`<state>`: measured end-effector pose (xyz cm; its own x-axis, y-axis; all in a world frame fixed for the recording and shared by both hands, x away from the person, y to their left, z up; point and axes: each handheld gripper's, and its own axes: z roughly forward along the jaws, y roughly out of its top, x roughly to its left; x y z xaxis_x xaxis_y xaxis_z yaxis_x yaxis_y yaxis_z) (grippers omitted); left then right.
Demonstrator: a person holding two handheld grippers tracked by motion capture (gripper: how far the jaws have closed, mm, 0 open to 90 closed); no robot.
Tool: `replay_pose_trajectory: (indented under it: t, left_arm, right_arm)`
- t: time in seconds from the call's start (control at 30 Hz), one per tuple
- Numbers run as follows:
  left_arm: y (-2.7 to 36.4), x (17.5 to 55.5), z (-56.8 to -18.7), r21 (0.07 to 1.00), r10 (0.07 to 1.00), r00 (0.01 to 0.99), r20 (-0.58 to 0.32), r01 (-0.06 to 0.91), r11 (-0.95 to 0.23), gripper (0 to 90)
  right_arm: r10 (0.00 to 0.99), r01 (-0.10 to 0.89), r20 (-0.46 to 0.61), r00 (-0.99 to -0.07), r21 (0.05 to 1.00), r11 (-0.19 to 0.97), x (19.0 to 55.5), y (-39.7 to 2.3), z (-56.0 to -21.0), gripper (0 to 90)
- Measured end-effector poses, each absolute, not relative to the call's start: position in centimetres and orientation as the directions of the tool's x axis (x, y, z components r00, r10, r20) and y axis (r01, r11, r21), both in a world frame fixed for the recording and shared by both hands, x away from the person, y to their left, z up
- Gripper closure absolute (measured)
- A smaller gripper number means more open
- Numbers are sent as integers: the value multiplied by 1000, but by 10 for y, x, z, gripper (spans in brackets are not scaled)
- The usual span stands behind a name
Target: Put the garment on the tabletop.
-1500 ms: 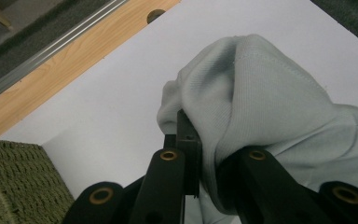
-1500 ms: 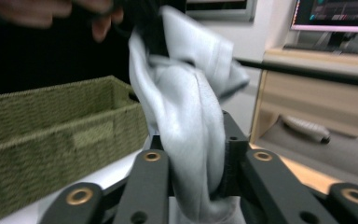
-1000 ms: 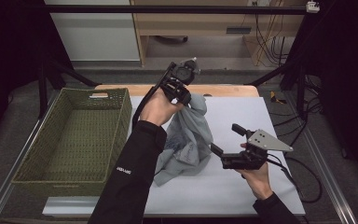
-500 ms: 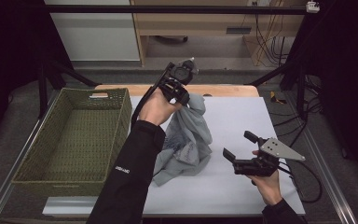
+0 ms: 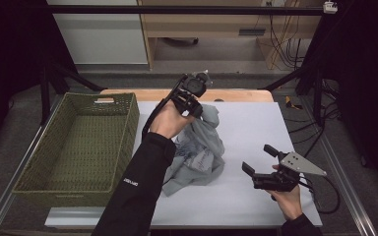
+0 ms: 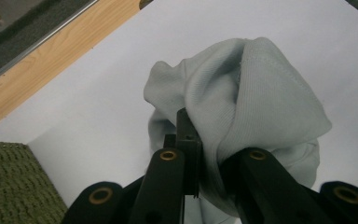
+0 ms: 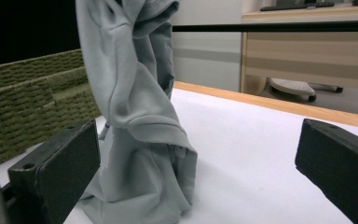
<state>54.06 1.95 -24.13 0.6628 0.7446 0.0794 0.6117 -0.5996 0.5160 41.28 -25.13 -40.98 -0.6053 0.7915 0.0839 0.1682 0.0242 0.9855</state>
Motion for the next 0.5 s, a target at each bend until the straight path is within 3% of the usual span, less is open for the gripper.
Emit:
replay_pose_trajectory:
  t: [0.5]
  left_arm:
    - [14, 531, -307, 547, 706, 706, 49, 573, -611, 817]
  right_arm:
    - [796, 166, 85, -599, 986, 20, 409, -259, -416, 4]
